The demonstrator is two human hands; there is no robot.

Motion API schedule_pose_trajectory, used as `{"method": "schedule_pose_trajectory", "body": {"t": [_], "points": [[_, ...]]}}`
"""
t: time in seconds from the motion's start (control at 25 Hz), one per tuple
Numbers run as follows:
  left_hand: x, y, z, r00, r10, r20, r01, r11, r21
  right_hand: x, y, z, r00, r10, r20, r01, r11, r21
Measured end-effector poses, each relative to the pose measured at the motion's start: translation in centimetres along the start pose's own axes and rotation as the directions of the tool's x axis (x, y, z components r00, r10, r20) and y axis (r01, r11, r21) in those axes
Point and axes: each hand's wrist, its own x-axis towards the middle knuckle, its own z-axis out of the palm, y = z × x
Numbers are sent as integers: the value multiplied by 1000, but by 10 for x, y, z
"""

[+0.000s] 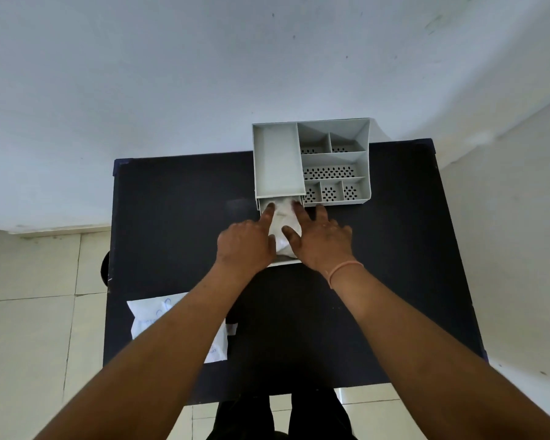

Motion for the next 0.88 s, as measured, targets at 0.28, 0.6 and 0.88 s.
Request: {"method": "schedule_pose_trajectory", "body": {"t": [0.28,0.6,0.88], "points": [[14,0,-5,994,10,110,-16,999,51,7,-17,-22,999,40,22,-42,997,69],[-6,9,17,979,-2,206,-15,997,82,4,-20,-30,992,43,118,-42,999,-15],[-9,3,7,981,43,188,-62,993,95,-23,-9,-27,989,-51,-141,67,992,109]]}}
